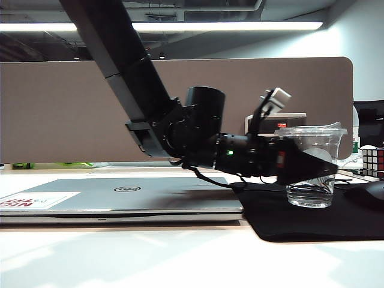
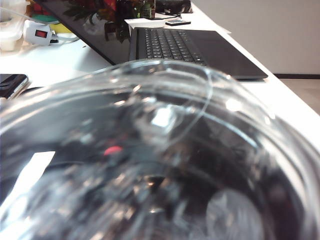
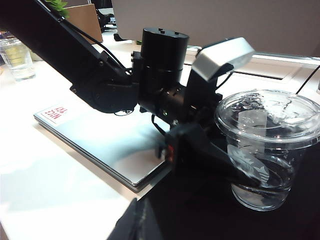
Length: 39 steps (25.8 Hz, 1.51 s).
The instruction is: Pick up the coffee cup and place it on the right side of the laptop.
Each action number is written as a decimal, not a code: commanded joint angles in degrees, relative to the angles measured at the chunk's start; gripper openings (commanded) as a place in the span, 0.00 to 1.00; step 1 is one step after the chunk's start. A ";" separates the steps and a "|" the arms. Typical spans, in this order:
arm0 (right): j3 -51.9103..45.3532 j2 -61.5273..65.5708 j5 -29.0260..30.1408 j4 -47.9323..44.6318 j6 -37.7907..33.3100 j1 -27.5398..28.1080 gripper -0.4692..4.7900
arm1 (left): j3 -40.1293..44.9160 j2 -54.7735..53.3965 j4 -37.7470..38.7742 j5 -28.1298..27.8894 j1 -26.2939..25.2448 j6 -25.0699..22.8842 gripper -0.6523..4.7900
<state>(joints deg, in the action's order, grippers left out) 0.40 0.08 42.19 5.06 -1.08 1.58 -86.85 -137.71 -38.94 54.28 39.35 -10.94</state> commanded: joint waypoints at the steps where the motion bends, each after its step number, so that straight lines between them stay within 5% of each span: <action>1: -0.37 -0.11 0.13 -0.55 0.07 -0.02 0.09 | -0.17 0.20 0.44 6.78 -1.86 0.44 1.00; 6: -0.37 -0.11 0.13 -0.57 0.07 -0.02 0.09 | -0.20 0.20 2.29 18.21 -6.10 0.98 1.00; 12: -0.37 -0.11 0.09 -0.55 0.15 -0.02 0.09 | -0.24 0.31 2.01 24.04 -11.06 3.04 1.00; 13: -0.37 -0.11 0.02 -0.55 0.59 -0.02 0.09 | -0.24 0.31 2.01 28.55 -12.87 3.78 0.89; 14: -0.37 -0.11 0.00 -0.57 0.98 -0.02 0.09 | -0.26 0.31 2.01 32.83 -14.34 5.90 0.44; 15: -0.37 -0.11 -0.07 -0.55 1.11 -0.02 0.09 | -0.24 0.44 2.01 34.75 -15.08 7.15 0.19; 17: -0.37 -0.11 -0.07 -0.55 1.11 -0.02 0.09 | -0.24 0.63 2.03 36.96 -16.57 10.51 0.11; 23: -0.37 -0.11 -0.07 -0.55 1.09 -0.02 0.09 | 0.17 3.08 2.05 33.38 -19.85 18.08 0.11; 29: -0.37 -0.11 -0.04 -0.55 1.09 -0.02 0.09 | 5.95 10.88 1.97 27.78 -22.45 15.30 0.11; 39: -0.37 -0.11 -0.09 -0.57 1.11 0.00 0.09 | 27.39 32.33 2.10 6.51 -28.02 13.07 0.11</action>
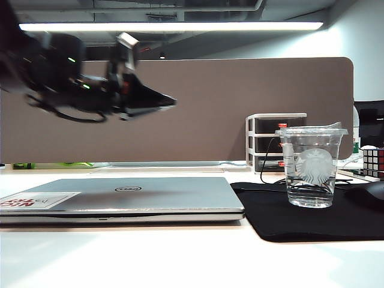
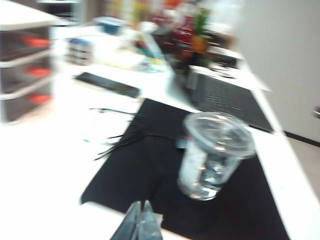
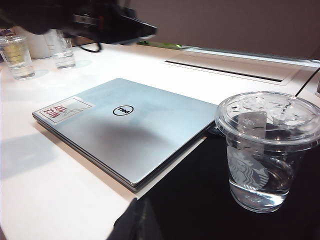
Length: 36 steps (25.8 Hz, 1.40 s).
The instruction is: Pick up the coffee cup and place it on the right side of the laptop.
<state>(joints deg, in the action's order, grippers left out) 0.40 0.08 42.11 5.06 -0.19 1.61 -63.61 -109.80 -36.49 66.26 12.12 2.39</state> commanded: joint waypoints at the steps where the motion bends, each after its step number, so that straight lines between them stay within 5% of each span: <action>1: -0.37 -0.11 -0.07 -0.57 0.22 -0.02 0.09 | 8.90 8.96 -0.35 -9.73 -1.46 -0.48 0.11; 13: -0.37 -0.11 -12.02 -1.51 3.89 -0.02 0.09 | 38.75 41.83 1.29 -31.69 -2.14 -1.97 0.11; 19: -0.37 -0.11 -28.11 -6.36 4.79 0.00 0.09 | 50.25 61.16 2.54 -43.01 -2.14 -1.75 0.11; 28: -0.37 -0.11 -45.07 -8.41 4.79 0.00 0.09 | 56.43 87.12 21.09 -58.77 -2.14 -3.54 0.11; 36: -0.37 -0.11 -45.81 -8.70 4.94 -0.02 0.09 | 61.16 96.54 21.27 -60.06 -2.16 -3.45 0.11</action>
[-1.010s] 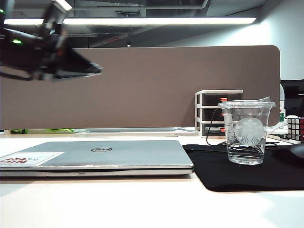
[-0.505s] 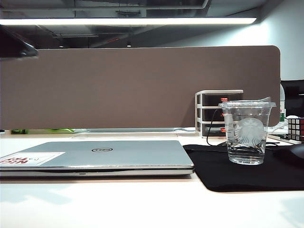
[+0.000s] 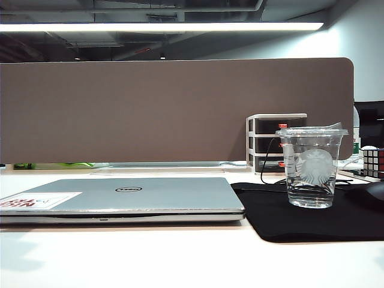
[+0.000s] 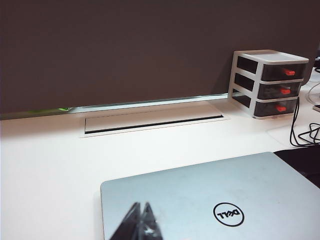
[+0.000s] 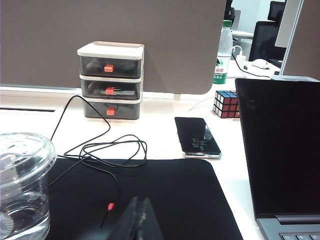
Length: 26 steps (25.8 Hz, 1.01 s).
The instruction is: Pick up the coffee cup and place it on the right side of the laptop.
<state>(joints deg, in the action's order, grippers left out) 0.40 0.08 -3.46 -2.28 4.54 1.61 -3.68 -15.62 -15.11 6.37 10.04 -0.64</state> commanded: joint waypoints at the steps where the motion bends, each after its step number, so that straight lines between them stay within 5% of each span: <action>1: -0.37 -0.11 -0.24 -1.46 0.22 -0.02 0.09 | 1.79 3.34 -0.07 -0.22 -0.09 -0.42 0.11; 26: -0.37 -0.11 2.47 -4.09 1.79 -0.02 0.09 | 3.30 10.29 4.81 -3.65 -0.22 -2.43 0.11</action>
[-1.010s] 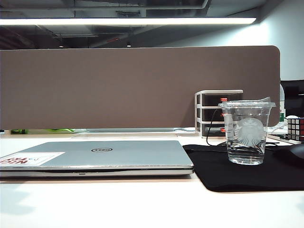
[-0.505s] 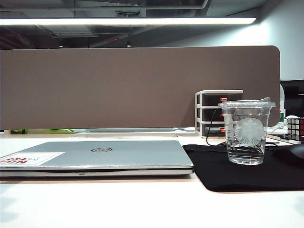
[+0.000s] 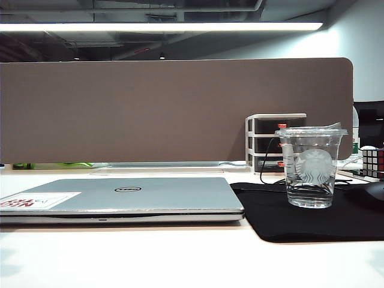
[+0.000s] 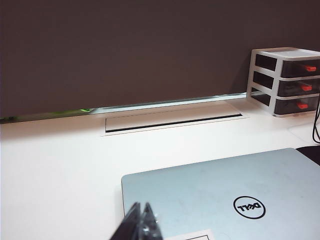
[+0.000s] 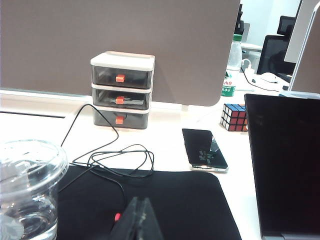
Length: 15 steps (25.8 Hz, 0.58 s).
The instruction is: Pick up the coffee cup and place it on the right side of the laptop.
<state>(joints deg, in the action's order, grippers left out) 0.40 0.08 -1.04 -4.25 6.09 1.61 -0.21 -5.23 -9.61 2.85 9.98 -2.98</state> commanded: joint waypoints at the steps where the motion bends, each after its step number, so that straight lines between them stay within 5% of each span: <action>1: -0.37 -0.11 0.02 -2.34 0.24 -0.02 0.09 | -0.17 -0.09 -0.70 -0.20 -0.15 -0.24 0.11; 15: -0.37 -0.11 0.07 -3.87 0.39 0.00 0.09 | -0.20 5.11 3.19 0.87 -0.13 -3.89 0.11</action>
<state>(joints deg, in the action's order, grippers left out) 0.40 0.08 -1.04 -6.66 6.33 1.61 -0.21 -0.12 -4.29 3.51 9.98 -6.07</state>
